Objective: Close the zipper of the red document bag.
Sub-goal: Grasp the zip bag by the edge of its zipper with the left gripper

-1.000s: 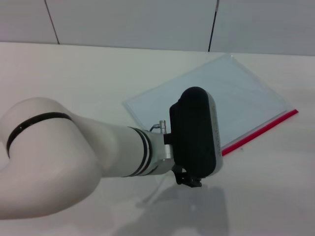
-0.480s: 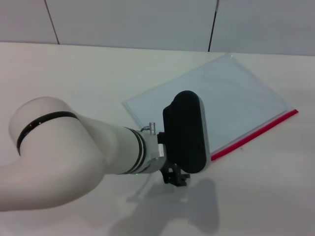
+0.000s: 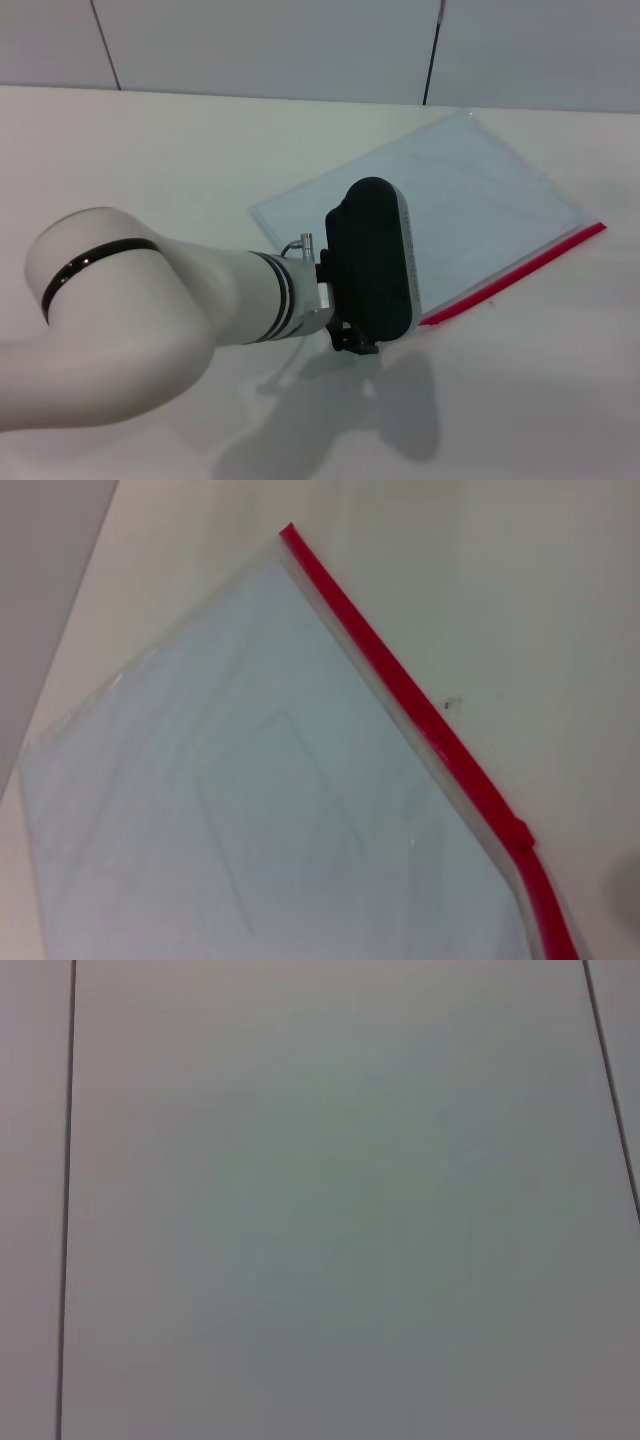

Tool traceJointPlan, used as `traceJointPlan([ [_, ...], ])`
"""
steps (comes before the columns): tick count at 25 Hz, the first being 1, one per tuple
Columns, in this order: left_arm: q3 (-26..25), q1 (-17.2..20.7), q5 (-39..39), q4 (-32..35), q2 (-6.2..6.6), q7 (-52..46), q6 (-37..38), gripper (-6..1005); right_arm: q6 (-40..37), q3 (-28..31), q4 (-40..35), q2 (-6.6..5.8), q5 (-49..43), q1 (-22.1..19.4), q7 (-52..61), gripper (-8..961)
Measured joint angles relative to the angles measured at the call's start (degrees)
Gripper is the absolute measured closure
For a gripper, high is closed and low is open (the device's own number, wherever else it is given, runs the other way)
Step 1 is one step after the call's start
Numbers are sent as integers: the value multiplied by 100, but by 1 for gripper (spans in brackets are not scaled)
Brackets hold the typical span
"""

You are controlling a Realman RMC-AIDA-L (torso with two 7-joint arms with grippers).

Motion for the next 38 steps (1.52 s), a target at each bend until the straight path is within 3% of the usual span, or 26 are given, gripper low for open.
traceJointPlan([
  [17,158,-267,-77,-619,-5,1,-539,202,0,-3,0,9,0,9,0,122],
  [28,326,-265,-24,-655,-5,5,-629,412,0,2,0,9,0,-5,0,123],
  [38,320,-229,-14,-612,-5,8,-637,888,0,2,0,9,0,-21,0,123],
])
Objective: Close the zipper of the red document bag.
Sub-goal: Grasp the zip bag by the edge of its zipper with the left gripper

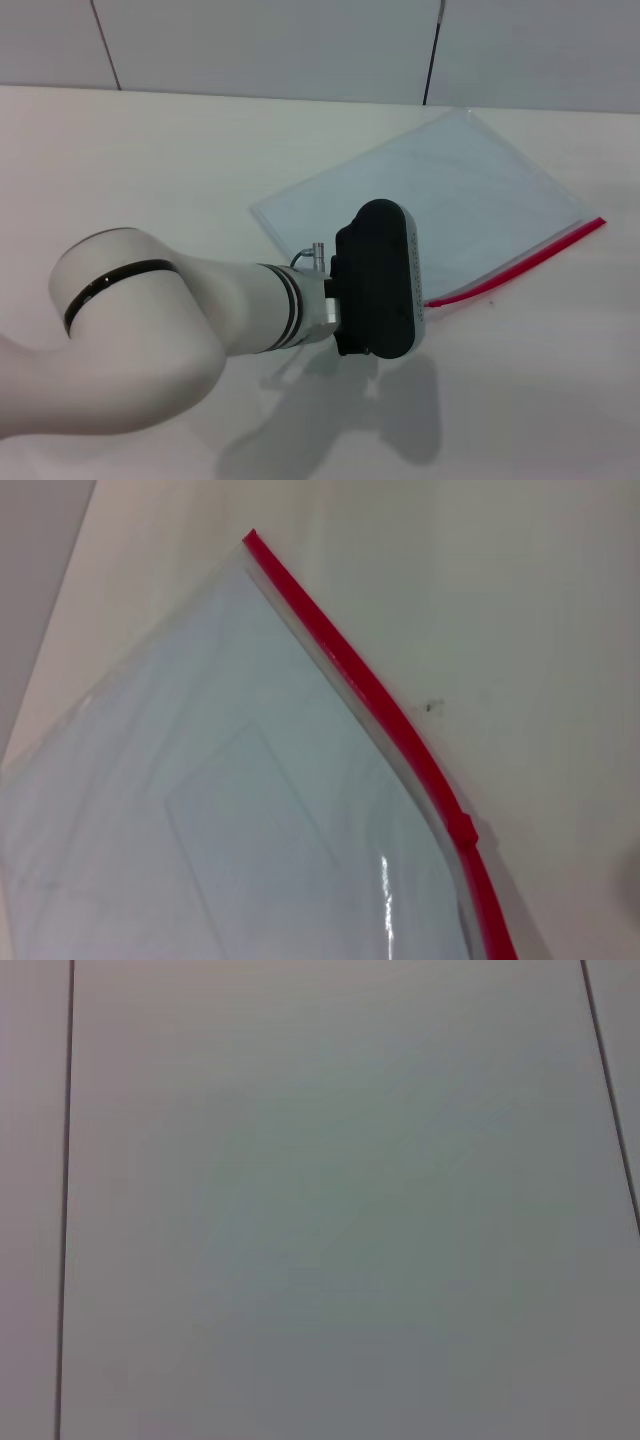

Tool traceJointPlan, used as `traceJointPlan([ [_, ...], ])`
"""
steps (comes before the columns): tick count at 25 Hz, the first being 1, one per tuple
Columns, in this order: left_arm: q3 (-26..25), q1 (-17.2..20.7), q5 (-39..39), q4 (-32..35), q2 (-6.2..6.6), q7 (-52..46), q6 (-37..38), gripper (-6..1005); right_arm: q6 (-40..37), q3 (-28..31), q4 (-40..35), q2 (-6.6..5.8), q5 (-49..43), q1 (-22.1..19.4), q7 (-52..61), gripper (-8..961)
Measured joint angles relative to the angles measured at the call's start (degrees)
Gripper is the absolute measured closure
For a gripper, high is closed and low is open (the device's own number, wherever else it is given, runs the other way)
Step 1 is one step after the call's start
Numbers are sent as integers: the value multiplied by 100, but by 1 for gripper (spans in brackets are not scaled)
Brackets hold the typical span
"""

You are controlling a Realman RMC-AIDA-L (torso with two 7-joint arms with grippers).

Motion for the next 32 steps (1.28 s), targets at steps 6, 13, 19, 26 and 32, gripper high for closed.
traceJointPlan([
  [6,-4,162,287,10,0,-139,-305,945,18,-23,-10,-1,-9,-8,0,123],
  [13,-128,938,312,39,18,383,-2047,946,228,-545,-324,-25,-586,51,-52,124],
  [19,-157,1476,315,-135,13,1109,-3305,947,486,-1026,-907,-26,-2005,304,-327,124],
  [26,-114,1729,315,-310,26,1509,-4130,949,543,-1326,-1545,-16,-3525,703,-416,123],
  [32,-93,1783,305,-240,39,1503,-4162,950,360,-1455,-1724,-2,-4311,1039,-422,128],
])
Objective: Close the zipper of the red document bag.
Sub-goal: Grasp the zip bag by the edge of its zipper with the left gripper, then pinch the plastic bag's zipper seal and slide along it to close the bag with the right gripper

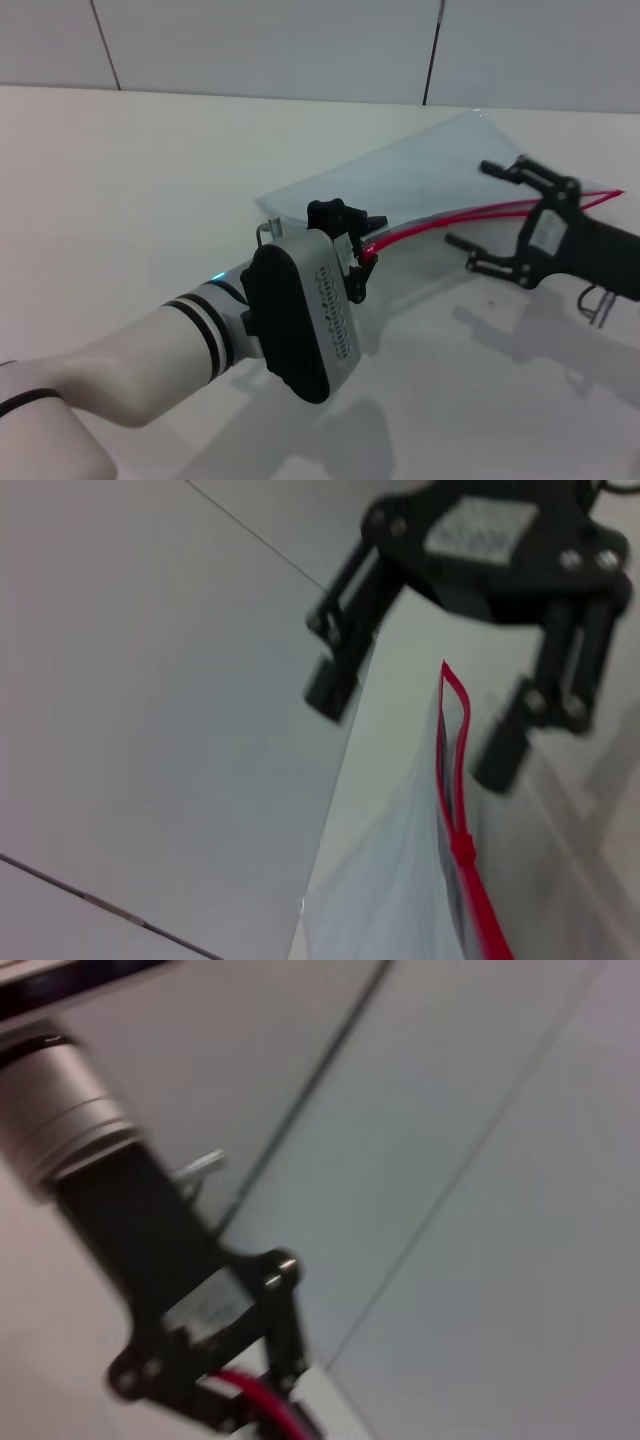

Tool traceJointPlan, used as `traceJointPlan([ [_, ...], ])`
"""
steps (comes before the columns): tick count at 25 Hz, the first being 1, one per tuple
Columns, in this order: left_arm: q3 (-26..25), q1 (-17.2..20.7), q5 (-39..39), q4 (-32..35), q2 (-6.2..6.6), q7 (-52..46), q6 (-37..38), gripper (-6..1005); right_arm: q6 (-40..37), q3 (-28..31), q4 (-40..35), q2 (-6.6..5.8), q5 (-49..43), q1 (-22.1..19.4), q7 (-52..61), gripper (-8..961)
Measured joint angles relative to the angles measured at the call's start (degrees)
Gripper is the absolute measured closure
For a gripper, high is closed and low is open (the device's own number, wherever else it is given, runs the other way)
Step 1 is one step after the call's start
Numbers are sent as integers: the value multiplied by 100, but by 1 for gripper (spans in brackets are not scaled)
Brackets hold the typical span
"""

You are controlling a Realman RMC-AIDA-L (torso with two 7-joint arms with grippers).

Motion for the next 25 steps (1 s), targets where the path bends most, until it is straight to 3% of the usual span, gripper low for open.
traceJointPlan([
  [4,11,6,-54,81,7,-32,57,950,-371,-383,-48,15,-74,191,-1,132],
  [17,13,11,-89,94,12,-31,117,953,-360,-918,-246,24,-77,353,-9,151],
  [25,15,5,-89,94,-2,-28,117,954,-436,-1062,-283,28,-41,434,-11,449],
])
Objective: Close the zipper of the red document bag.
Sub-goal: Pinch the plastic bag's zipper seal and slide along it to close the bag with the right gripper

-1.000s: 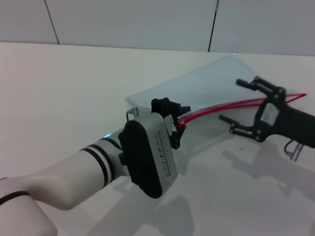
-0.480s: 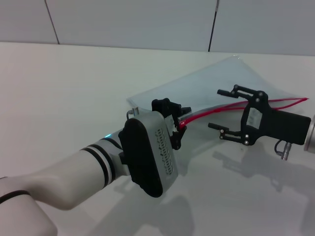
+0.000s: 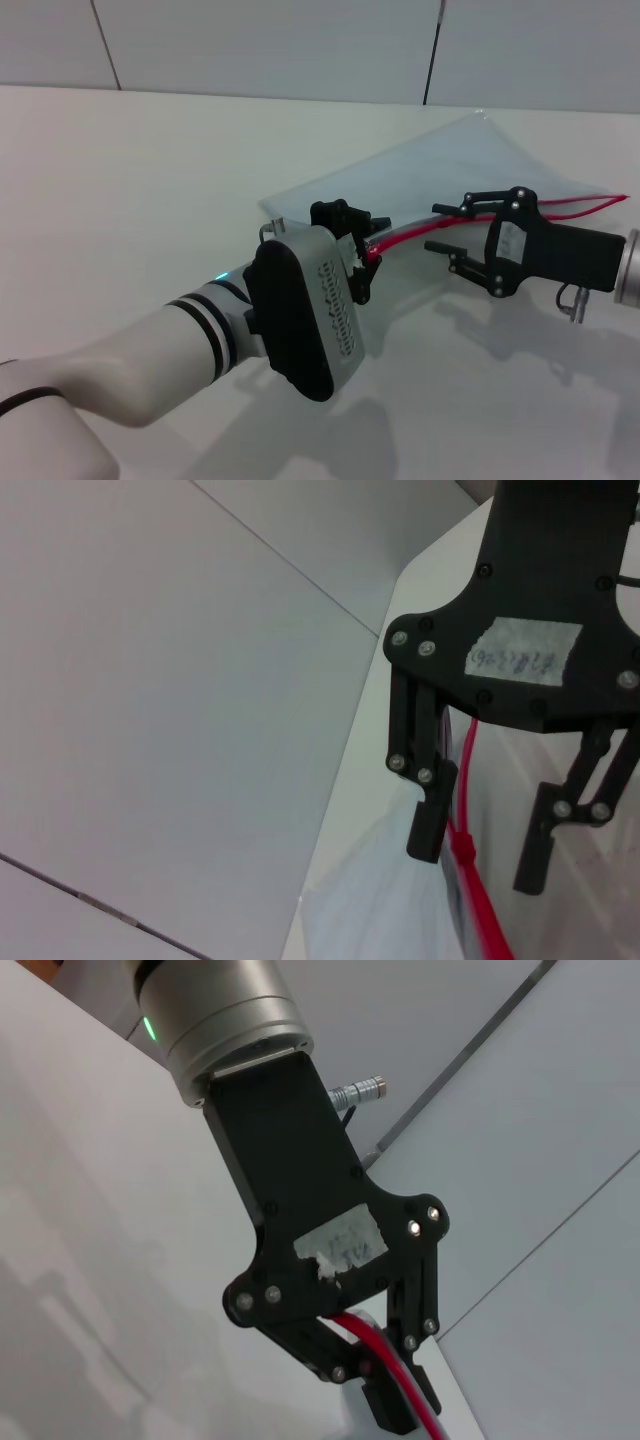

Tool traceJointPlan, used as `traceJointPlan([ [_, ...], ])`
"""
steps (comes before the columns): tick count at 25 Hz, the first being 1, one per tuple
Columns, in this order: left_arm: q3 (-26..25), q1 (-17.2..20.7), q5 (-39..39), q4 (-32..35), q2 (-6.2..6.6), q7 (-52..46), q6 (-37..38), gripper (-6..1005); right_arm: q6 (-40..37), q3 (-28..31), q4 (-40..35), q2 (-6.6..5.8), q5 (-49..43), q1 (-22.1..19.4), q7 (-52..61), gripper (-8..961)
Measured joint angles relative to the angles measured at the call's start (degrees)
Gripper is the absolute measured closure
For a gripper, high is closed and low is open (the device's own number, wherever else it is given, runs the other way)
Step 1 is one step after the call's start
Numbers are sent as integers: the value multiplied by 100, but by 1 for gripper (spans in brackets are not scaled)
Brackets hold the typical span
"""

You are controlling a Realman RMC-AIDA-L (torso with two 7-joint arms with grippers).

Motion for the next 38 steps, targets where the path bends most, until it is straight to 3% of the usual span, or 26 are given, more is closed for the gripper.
traceJointPlan([
  [3,0,-8,1,0,-1,1,0,955,-2,-2,-72,7,2,14,-4,567],
  [8,1,-20,2,0,-1,1,-2,956,-2,-21,-124,17,2,20,-6,627],
  [38,17,-41,2,-15,-10,1,0,961,-259,-76,-97,44,0,71,-14,869],
])
